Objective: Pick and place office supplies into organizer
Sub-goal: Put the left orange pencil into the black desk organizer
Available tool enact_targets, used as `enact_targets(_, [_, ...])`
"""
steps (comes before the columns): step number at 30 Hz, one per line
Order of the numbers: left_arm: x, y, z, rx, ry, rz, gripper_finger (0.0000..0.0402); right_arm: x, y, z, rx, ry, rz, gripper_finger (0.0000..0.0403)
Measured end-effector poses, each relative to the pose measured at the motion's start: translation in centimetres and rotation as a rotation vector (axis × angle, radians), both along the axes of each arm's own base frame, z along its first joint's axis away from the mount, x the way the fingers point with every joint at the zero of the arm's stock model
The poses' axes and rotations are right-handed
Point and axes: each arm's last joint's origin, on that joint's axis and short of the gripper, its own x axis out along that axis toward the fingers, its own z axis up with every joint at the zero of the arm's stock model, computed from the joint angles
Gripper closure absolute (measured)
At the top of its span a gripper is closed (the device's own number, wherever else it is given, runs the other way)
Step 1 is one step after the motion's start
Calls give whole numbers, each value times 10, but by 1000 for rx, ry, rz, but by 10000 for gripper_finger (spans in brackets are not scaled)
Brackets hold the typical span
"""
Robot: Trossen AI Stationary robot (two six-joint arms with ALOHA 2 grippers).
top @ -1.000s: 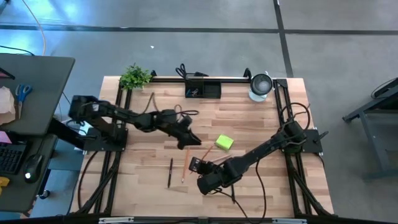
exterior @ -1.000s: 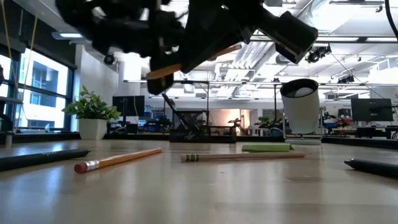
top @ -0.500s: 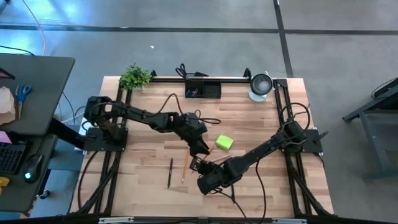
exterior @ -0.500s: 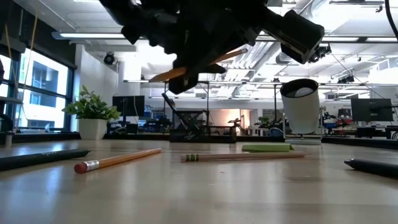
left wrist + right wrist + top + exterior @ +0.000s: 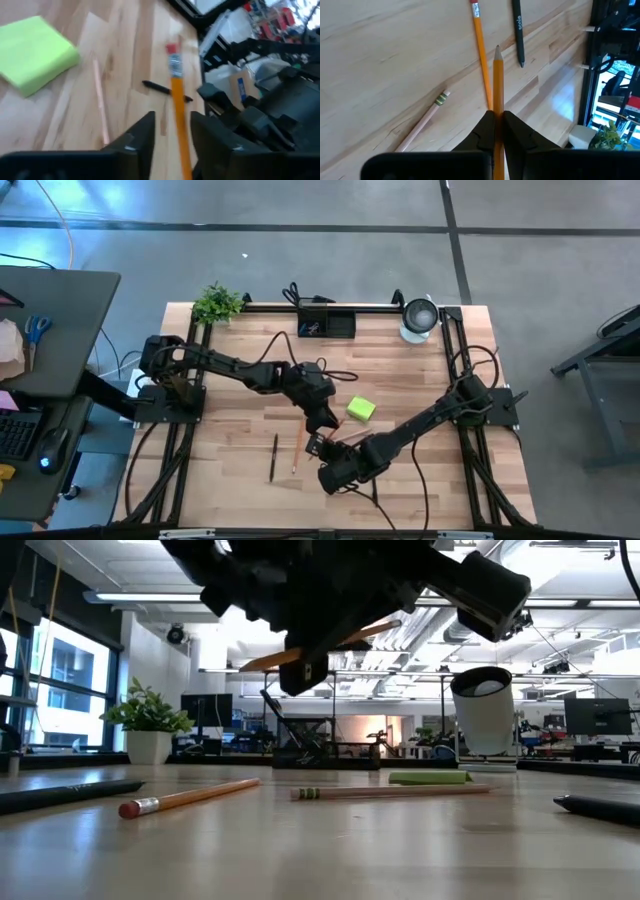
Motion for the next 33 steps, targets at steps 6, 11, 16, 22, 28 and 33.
enact_targets(6, [1, -1, 2, 23, -42, -51, 392, -1, 0, 0, 29, 9, -11, 398])
enact_targets(11, [1, -1, 3, 20, -61, -74, 395, -1, 0, 0, 49, 12, -26, 397])
enact_targets(16, [1, -2, 4, 13, -77, -109, 400, -3, -1, -2, 90, 45, -31, 397])
enact_targets(22, [2, 3, 7, 30, -119, -109, 401, -2, -3, -2, 121, 48, -65, 396])
enact_targets(28, [1, 17, 8, 40, -131, -75, 401, -4, -6, -4, 118, 74, -92, 394])
enact_targets(33, [2, 19, 16, 9, -219, -148, 401, -5, -8, -4, 102, 91, -80, 392])
